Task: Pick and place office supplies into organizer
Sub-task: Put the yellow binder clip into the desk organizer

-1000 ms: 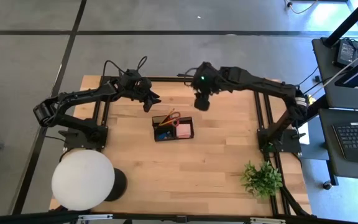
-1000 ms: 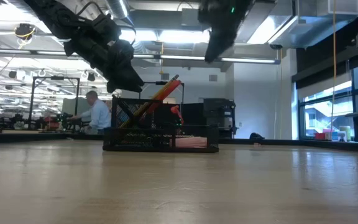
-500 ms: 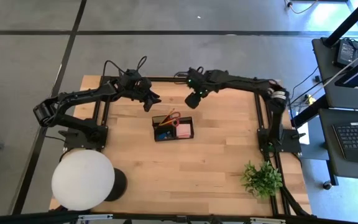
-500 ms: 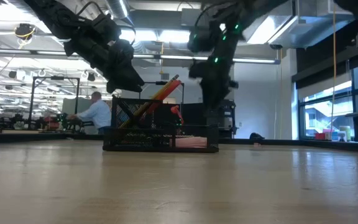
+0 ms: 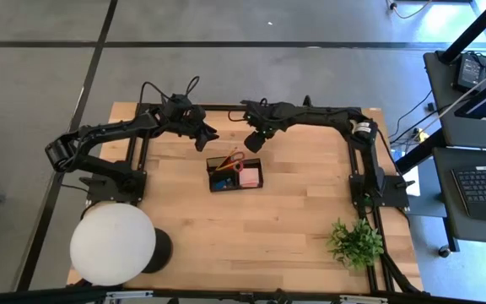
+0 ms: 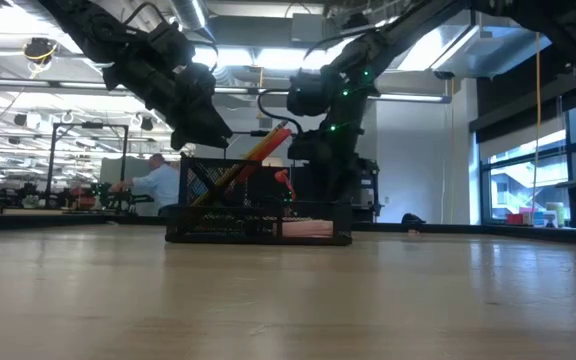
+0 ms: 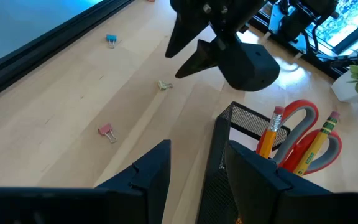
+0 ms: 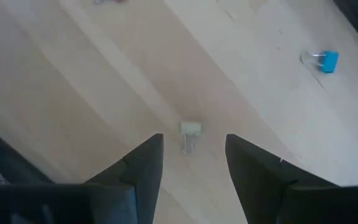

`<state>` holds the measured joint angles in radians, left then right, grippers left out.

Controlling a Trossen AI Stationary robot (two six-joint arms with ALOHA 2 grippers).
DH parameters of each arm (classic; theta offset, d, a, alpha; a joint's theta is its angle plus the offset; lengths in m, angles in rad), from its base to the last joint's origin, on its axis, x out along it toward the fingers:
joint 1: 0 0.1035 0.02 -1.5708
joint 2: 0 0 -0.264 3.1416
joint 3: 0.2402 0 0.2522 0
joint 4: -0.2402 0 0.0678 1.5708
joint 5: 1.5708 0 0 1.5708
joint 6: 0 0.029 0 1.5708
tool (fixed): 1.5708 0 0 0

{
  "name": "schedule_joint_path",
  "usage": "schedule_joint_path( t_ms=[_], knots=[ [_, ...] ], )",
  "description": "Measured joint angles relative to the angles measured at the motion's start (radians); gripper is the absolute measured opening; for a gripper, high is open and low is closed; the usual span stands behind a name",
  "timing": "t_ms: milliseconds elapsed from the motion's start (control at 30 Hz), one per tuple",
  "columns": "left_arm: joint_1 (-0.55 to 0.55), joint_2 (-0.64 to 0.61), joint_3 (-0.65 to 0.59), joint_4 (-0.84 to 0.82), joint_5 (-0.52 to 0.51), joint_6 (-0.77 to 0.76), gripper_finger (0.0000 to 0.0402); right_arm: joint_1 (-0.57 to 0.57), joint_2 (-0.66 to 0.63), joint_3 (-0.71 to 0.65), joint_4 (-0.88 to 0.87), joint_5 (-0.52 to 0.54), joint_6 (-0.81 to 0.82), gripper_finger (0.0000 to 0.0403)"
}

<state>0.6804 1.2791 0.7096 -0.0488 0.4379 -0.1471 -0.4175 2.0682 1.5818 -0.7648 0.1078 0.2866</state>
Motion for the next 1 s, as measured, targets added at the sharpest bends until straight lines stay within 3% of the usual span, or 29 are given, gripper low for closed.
schedule_joint_path(
  t_ms=[167,500,1000],
  knots=[
    [0.0,0.0,0.0,0.0,-0.001,0.0,0.0147,0.0,0.003,0.0,0.022,-0.019,0.004,0.0182],
    [0.0,0.0,0.0,0.001,-0.002,0.002,0.0147,0.006,0.01,0.0,0.036,-0.023,-0.056,0.0236],
    [0.0,0.0,0.0,0.01,-0.002,-0.001,0.0147,0.009,0.025,0.0,0.048,-0.023,-0.004,0.0239]
  ],
)
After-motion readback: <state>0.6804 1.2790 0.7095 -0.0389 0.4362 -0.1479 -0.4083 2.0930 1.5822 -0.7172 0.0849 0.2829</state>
